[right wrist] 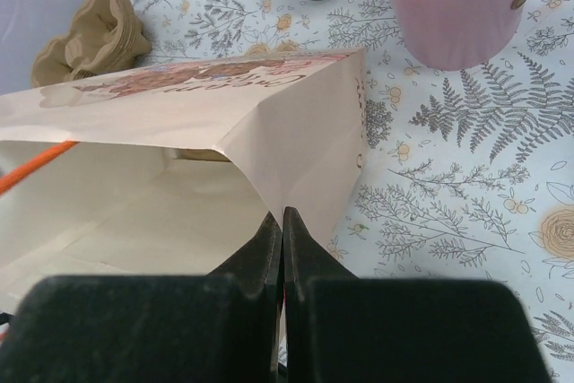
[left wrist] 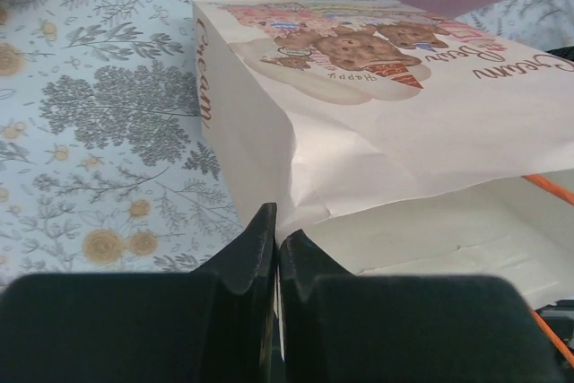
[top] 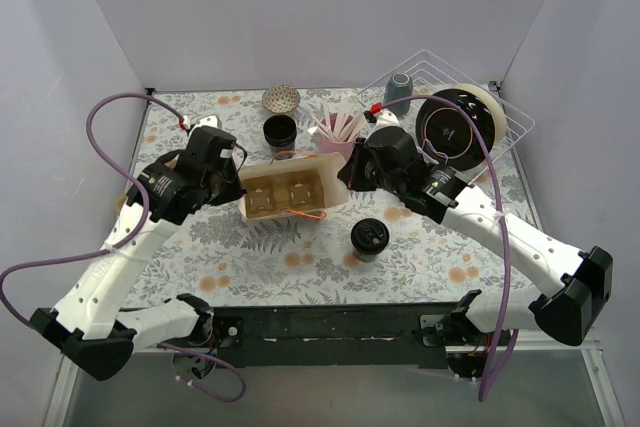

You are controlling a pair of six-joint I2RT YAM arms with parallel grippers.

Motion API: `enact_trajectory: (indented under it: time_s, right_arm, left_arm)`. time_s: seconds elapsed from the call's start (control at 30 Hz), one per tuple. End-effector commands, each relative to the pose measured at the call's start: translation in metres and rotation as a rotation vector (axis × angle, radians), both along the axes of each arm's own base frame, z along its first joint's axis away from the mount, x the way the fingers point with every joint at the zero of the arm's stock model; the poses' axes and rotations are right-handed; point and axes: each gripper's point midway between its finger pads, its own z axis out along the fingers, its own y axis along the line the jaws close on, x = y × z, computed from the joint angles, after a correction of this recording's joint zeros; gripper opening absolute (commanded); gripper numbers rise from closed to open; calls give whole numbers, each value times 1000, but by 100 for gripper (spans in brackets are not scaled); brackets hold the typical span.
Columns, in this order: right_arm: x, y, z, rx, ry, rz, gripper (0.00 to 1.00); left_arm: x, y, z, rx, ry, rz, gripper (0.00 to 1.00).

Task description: Pack the takeout coffee

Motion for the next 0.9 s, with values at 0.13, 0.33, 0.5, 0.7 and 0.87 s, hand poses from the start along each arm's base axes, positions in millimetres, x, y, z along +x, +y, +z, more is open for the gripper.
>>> enact_trajectory:
  time_s: [0.13,0.33,0.5,0.7,0.87]
  right_arm:
    - [1,3,21,67,-102,29,1]
    - [2,17,42,86,-187,79,1]
    - [1,17,37,77,-184,86,1]
    - [0,10,25,56,-172,64,1]
    - [-2,4,9,31,-146,49,1]
  left_arm:
    - [-4,25,-8,236,131,-21,2]
    - [-3,24,-20,275,179,-39,0]
    - [1,20,-15,247,164,-14,22]
    - [-13,11,-33,184,243,-19,38]
    - [-14,18,-29,183,201,10,33]
